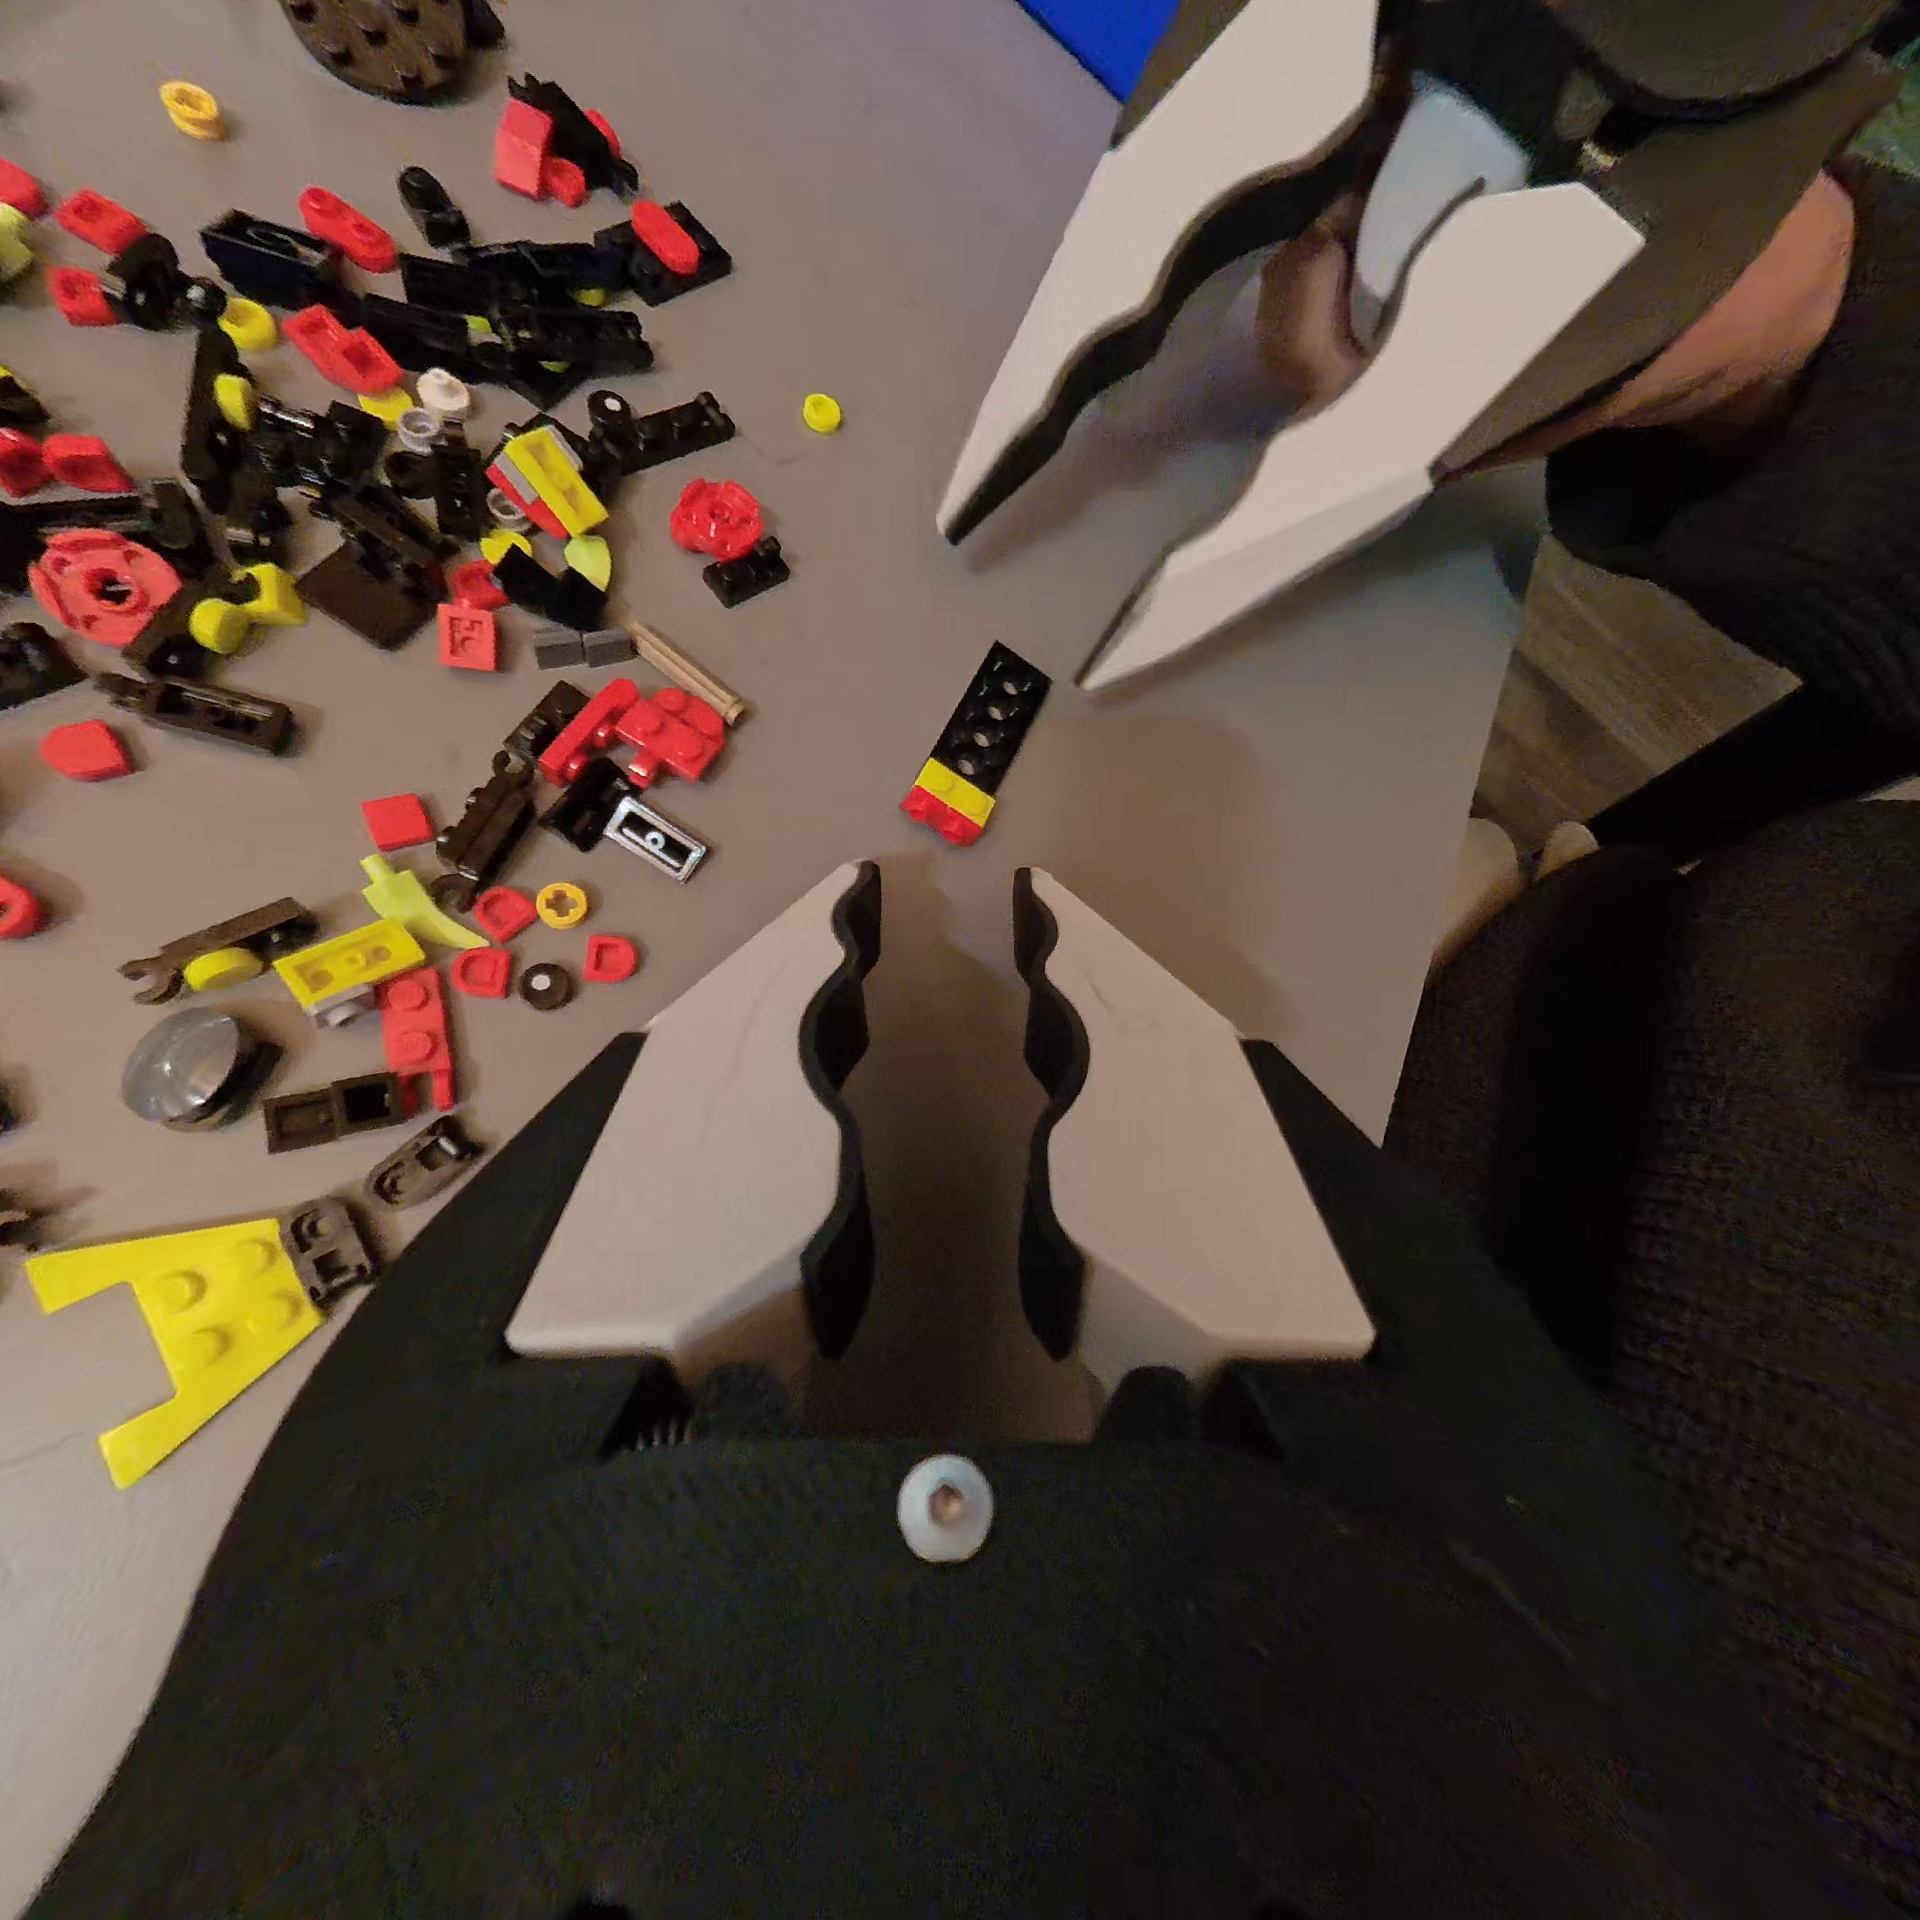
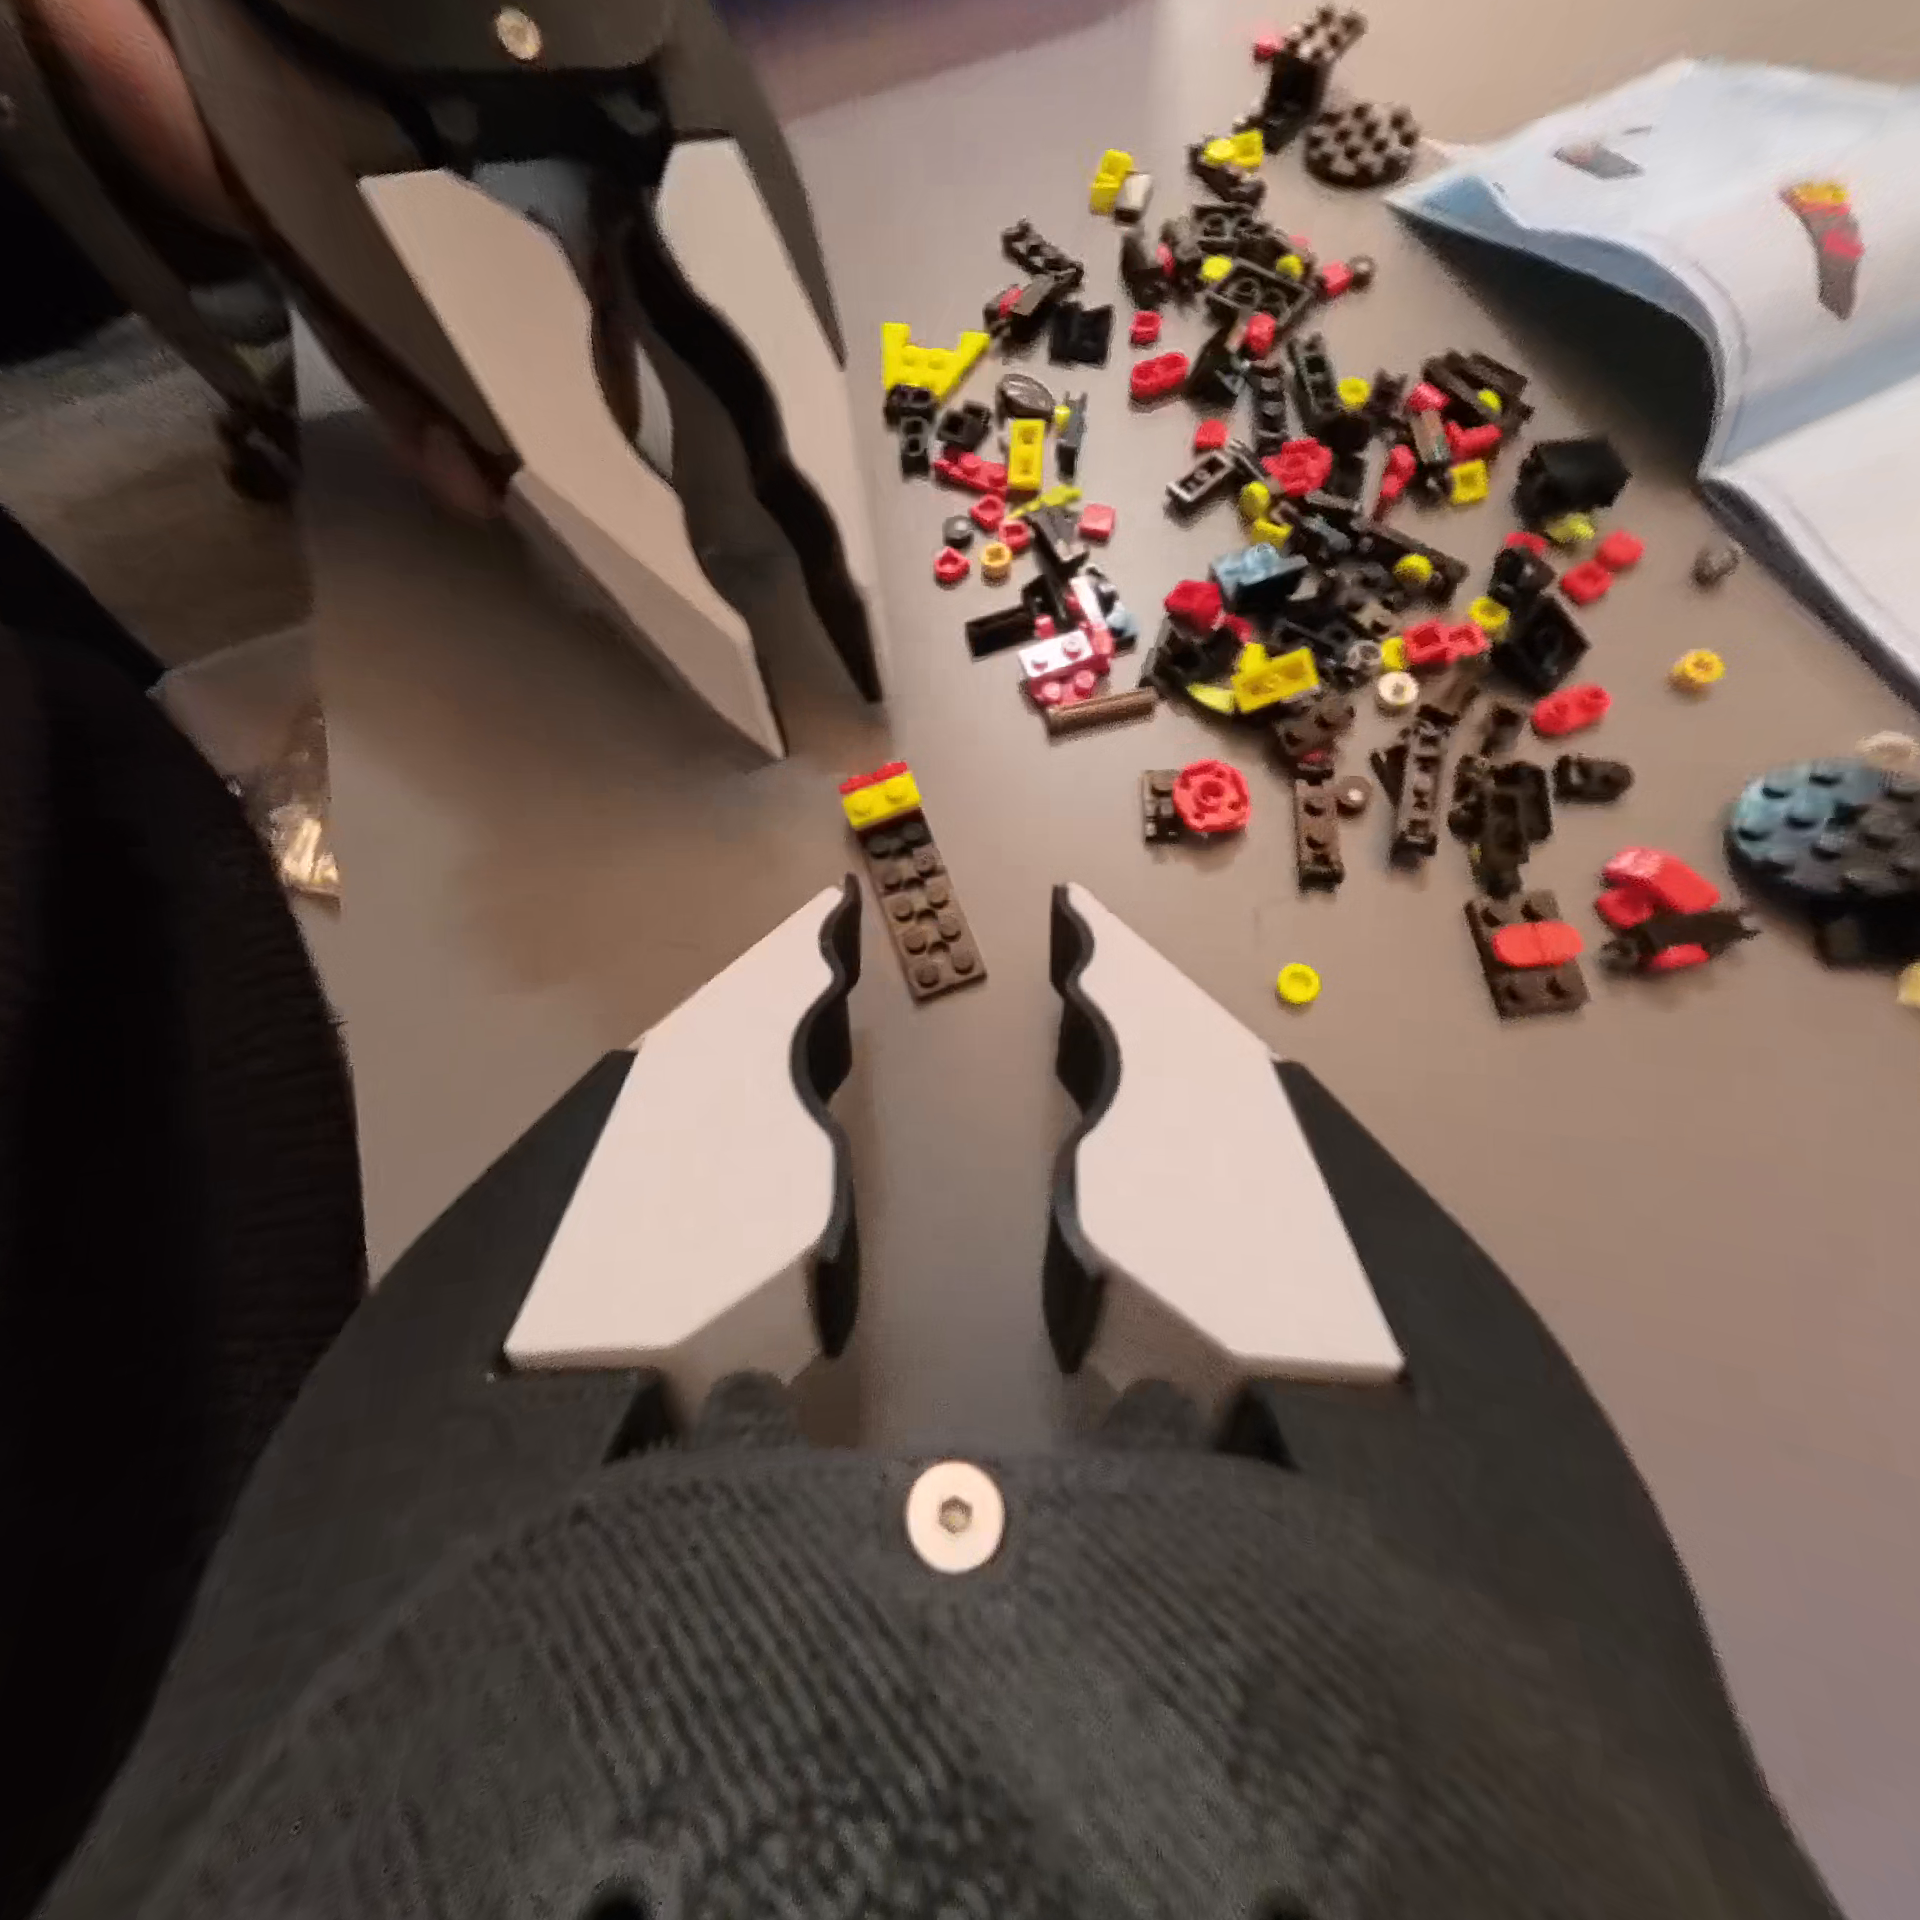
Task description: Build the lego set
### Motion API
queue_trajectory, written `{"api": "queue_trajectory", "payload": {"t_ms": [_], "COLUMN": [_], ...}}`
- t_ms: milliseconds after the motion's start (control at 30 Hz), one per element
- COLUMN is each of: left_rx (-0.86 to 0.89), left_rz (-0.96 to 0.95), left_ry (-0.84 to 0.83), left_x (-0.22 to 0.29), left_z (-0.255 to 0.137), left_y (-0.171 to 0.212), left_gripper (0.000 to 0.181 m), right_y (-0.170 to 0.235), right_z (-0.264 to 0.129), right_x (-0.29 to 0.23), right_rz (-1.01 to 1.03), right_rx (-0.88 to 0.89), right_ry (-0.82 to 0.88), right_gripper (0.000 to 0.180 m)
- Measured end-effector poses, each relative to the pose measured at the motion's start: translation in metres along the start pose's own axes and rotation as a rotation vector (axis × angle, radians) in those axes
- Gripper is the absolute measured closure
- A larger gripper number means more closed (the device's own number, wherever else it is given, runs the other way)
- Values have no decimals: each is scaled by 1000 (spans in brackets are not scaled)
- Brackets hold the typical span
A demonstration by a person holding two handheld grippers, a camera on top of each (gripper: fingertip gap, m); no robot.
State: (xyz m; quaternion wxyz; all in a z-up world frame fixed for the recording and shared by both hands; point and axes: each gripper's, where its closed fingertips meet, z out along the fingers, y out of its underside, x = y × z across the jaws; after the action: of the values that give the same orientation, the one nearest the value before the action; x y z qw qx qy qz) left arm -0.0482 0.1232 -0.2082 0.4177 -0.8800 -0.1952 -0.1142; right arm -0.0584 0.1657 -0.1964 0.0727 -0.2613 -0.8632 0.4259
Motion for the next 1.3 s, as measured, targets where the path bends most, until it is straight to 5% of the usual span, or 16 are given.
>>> {"api": "queue_trajectory", "payload": {"t_ms": [33, 367, 633, 867, 1300], "left_rx": [10, 104, 175, 246, 439], "left_rz": [5, -29, -46, -49, 85], "left_ry": [-10, 6, -10, -1, -39], "left_x": [-2, -1, -7, -14, -33], "left_z": [-1, -16, -22, -29, -52], "left_y": [-1, -15, -27, -40, -87], "left_gripper": [157, 150, 148, 155, 166], "right_y": [0, 14, 14, -34, -62], "right_z": [1, 18, 18, -20, -21], "right_x": [-3, -16, -15, -3, 45], "right_rz": [-31, -114, -154, -25, -109], "right_rx": [-8, -98, -86, 224, 293], "right_ry": [0, -53, -34, -15, 168], "right_gripper": [145, 165, 158, 140, 146]}}
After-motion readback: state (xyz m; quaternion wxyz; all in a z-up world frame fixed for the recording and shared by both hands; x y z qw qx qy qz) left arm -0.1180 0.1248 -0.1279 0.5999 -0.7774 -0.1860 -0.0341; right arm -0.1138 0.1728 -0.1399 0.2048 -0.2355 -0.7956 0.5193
